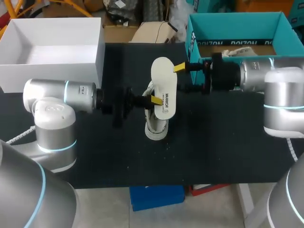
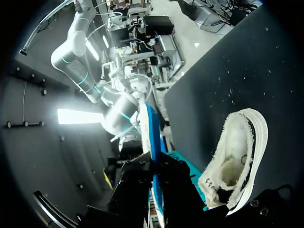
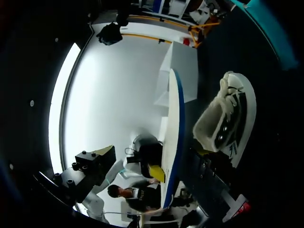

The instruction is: Take the shoe out of the shoebox, open the shoe tongue, remove and reinsert the insole, then place the shoe into the shoebox

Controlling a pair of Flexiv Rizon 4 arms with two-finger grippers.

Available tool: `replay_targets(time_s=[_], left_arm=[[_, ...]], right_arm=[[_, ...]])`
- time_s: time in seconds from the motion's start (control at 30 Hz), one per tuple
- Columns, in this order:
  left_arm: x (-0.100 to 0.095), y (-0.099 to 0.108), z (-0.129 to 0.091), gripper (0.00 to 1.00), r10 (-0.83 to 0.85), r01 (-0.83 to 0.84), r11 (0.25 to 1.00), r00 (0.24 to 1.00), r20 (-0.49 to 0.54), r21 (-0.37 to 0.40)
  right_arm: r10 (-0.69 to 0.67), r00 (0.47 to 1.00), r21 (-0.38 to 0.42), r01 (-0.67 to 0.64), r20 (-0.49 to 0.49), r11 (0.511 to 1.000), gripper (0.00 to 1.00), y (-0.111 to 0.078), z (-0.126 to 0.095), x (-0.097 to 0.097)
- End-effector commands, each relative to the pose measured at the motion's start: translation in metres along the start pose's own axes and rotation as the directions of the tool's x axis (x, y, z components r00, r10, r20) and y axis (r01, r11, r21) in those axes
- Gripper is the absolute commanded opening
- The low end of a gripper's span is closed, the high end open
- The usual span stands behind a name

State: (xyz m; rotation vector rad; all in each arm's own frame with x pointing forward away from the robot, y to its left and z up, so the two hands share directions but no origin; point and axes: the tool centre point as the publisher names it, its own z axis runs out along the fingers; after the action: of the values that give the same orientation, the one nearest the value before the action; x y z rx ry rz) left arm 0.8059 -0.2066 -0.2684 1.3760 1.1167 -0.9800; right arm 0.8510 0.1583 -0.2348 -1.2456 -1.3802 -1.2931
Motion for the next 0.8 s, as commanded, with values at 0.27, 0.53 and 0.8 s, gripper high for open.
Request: replay_targets(time_s=[0.27,0.53,0.8], left_arm=[[0.0,-0.001,0.0,0.0,0.002,-0.002,1.0,1.0,-0.003,0.0],[0.0,-0.001,0.0,0.0,0.002,-0.002,1.0,1.0,-0.003,0.0],[0.0,-0.001,0.0,0.0,0.002,-0.002,1.0,1.0,-0.003,0.0]], right_arm=[[0.038,0.999,0.175,-0.04,0.017,0.984,0.9,-0.002,0.008,-0.015],[0.048,0.999,0.155,-0.05,0.016,0.987,0.73,-0.012,0.02,-0.018],[0.043,0.999,0.162,-0.045,0.012,0.986,0.5,-0.015,0.033,-0.016]])
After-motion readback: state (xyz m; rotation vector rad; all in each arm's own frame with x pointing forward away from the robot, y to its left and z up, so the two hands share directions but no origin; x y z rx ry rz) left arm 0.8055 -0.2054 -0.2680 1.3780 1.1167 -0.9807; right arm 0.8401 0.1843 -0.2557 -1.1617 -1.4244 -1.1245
